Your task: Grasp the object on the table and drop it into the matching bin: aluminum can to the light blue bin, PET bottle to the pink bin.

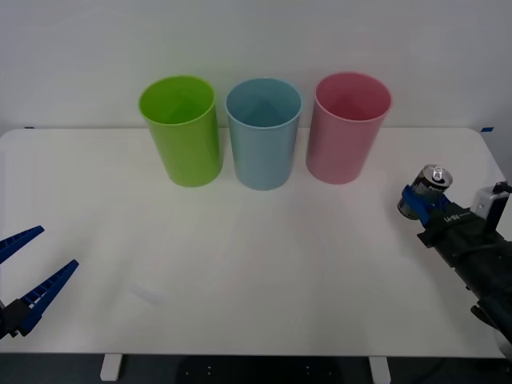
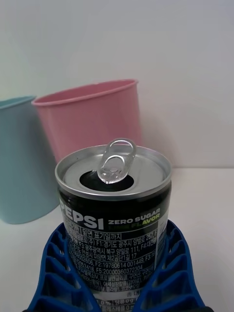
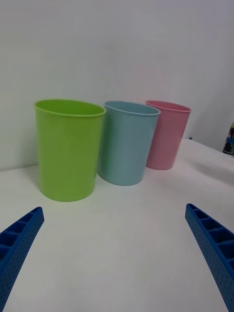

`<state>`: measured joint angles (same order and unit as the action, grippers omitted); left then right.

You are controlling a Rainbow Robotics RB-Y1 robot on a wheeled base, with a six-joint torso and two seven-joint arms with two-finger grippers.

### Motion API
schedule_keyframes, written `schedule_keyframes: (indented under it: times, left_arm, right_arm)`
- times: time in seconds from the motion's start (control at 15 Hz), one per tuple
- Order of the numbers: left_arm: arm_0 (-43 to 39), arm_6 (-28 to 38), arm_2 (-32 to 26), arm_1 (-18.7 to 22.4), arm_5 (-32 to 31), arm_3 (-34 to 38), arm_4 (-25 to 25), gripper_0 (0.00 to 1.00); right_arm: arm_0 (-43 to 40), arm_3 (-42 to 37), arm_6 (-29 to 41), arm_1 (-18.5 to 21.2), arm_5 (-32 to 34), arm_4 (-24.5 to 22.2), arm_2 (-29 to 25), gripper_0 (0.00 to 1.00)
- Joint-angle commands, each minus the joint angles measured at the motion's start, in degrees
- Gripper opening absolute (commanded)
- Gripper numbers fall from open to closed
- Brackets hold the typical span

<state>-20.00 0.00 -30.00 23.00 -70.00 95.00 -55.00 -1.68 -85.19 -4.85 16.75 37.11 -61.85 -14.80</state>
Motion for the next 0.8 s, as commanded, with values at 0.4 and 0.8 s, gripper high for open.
schedule_keyframes:
  times: [0.4, 0.8]
  left_arm:
    - [0.0, 0.0, 0.0, 0.0, 0.0, 0.0, 0.0, 1.0]
    - [0.0, 0.0, 0.0, 0.0, 0.0, 0.0, 0.0, 1.0]
  right_arm:
    - [-1.5, -10.8, 14.0, 2.5, 1.7, -6.2, 0.6, 0.0]
    - [-0.3, -20.2, 20.8, 6.6, 1.9, -8.4, 5.7, 0.0]
